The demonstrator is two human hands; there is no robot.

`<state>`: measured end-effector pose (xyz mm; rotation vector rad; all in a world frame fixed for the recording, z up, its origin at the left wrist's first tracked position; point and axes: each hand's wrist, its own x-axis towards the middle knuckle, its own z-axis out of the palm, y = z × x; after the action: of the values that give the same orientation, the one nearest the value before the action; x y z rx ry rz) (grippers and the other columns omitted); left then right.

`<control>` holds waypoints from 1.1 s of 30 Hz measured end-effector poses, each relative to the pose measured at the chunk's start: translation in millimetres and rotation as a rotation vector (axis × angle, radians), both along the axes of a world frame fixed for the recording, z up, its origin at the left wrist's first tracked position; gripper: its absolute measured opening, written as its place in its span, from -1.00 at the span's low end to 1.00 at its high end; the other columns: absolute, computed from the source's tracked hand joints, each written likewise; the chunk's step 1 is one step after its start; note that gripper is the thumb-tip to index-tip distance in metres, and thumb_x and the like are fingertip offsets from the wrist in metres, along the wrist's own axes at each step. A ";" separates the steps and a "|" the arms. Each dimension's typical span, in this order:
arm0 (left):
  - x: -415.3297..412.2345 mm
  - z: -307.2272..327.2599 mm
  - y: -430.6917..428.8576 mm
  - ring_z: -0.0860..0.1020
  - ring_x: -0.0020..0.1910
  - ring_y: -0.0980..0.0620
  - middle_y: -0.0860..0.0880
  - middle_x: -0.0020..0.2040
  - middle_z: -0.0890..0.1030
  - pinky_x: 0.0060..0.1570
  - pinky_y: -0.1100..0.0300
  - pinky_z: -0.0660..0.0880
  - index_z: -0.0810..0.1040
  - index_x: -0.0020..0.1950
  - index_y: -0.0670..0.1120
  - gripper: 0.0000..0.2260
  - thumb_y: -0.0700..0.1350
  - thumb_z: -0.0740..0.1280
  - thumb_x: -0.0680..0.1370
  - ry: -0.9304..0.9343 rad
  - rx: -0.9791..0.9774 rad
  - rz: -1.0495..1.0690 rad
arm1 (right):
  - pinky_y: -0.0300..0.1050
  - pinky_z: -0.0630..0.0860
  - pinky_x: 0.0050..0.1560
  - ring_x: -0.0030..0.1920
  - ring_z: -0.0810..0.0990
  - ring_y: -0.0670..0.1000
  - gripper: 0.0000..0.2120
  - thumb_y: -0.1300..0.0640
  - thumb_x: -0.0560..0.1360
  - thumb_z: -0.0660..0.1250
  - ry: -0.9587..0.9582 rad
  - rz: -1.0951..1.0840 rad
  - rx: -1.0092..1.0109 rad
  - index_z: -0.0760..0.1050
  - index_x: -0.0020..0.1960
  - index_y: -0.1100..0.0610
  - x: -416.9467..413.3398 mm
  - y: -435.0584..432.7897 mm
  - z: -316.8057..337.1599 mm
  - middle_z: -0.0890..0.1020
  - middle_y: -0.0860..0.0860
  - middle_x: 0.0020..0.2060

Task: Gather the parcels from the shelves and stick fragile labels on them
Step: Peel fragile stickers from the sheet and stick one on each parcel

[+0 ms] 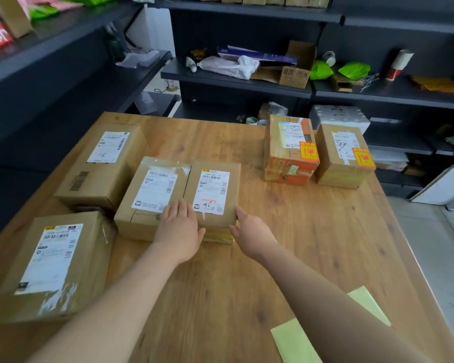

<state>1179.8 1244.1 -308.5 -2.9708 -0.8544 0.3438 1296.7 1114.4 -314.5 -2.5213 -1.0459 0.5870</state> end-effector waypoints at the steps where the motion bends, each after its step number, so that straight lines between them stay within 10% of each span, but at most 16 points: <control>1: -0.3 -0.3 -1.6 0.01 0.51 -0.17 -0.22 0.53 0.06 0.47 -0.07 -0.05 0.02 0.52 -0.23 -0.37 0.15 0.01 0.60 -0.016 0.009 -0.020 | 0.05 0.55 -0.11 -0.07 0.59 0.19 -0.70 0.08 0.58 0.17 0.005 -0.010 0.005 0.31 0.29 0.13 -1.7 -4.4 0.4 0.61 0.14 -0.03; 12: -48.5 -4.2 -64.6 0.37 0.34 -0.10 -0.08 0.50 0.16 0.23 0.07 0.39 0.30 0.41 -0.14 -0.57 -0.01 0.23 0.58 -0.259 -0.376 0.032 | -0.03 0.53 -0.05 0.04 0.58 0.12 -0.78 0.03 0.54 0.25 0.011 -0.089 0.025 0.44 0.14 0.10 -48.7 -86.9 5.0 0.63 0.06 0.03; 25: -102.4 -11.6 -108.6 0.24 0.42 -0.11 -0.16 0.50 0.17 0.28 0.07 0.32 0.22 0.45 -0.17 -0.51 0.05 0.14 0.60 -0.252 -0.175 -0.024 | -0.02 0.53 0.07 0.14 0.57 0.09 -0.58 -0.05 0.56 0.23 -0.040 -0.074 0.043 0.34 0.37 0.06 -98.3 -128.9 -4.5 0.60 0.02 0.17; 33: -64.5 3.5 -165.0 0.55 0.05 -0.16 -0.13 0.03 0.59 0.02 -0.03 0.54 0.56 0.06 -0.20 -0.67 -0.05 0.44 0.39 -0.419 -0.131 -0.245 | -0.02 0.47 0.15 0.26 0.49 0.12 -0.57 -0.01 0.58 0.20 -0.146 -0.140 -0.118 0.32 0.43 0.02 -50.5 -204.7 -3.3 0.50 0.04 0.31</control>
<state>1115.3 1079.1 -305.0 -3.2768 -0.4878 -0.2495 1246.2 909.8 -317.8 -2.7488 -0.8975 0.4421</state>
